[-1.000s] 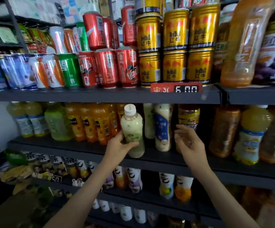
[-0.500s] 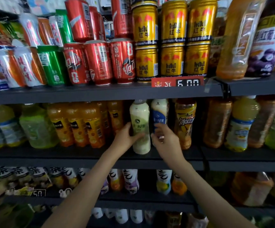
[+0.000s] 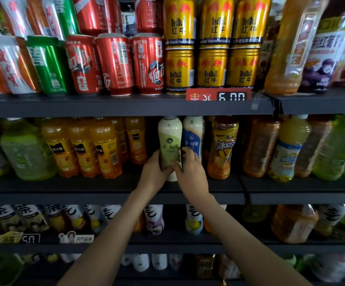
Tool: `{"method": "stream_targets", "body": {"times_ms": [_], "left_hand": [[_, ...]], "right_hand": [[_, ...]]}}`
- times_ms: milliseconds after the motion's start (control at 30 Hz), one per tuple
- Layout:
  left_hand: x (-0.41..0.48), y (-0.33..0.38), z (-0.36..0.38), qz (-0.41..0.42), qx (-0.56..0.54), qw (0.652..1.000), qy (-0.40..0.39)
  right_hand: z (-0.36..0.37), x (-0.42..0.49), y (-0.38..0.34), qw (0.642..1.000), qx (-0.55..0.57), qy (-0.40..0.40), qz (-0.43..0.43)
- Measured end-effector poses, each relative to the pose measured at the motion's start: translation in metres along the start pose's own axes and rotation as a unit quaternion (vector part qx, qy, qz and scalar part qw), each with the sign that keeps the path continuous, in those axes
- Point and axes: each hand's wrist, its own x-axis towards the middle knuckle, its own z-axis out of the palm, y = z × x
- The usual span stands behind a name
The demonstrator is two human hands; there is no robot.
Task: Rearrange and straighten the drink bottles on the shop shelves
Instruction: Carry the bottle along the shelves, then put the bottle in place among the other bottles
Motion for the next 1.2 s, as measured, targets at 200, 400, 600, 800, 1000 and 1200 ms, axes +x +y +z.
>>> {"method": "stream_targets", "body": {"times_ms": [200,400,600,800,1000,1200], "left_hand": [[-0.03,0.04,0.043,0.113,0.132,0.957,0.233],[-0.04,0.077,0.097,0.201,0.054,0.964,0.167],[-0.019,0.096,0.125,0.063,-0.007,0.99,0.125],[0.004,0.102,0.134,-0.014,-0.007,0.993,0.12],[-0.008,0.09,0.127,0.047,-0.015,0.994,0.093],[-0.029,0.089,0.116,0.123,-0.005,0.992,0.035]], "right_hand": [[-0.039,-0.016,0.025,0.998,0.027,0.042,-0.049],[-0.086,-0.02,0.068,0.994,0.014,0.104,-0.023],[-0.119,-0.019,0.1,0.995,0.013,0.097,0.02],[-0.127,-0.005,0.106,0.998,0.04,0.047,0.027],[-0.129,0.007,0.102,0.99,0.123,-0.046,0.049],[-0.129,0.005,0.1,0.989,0.136,-0.06,0.026]]}}
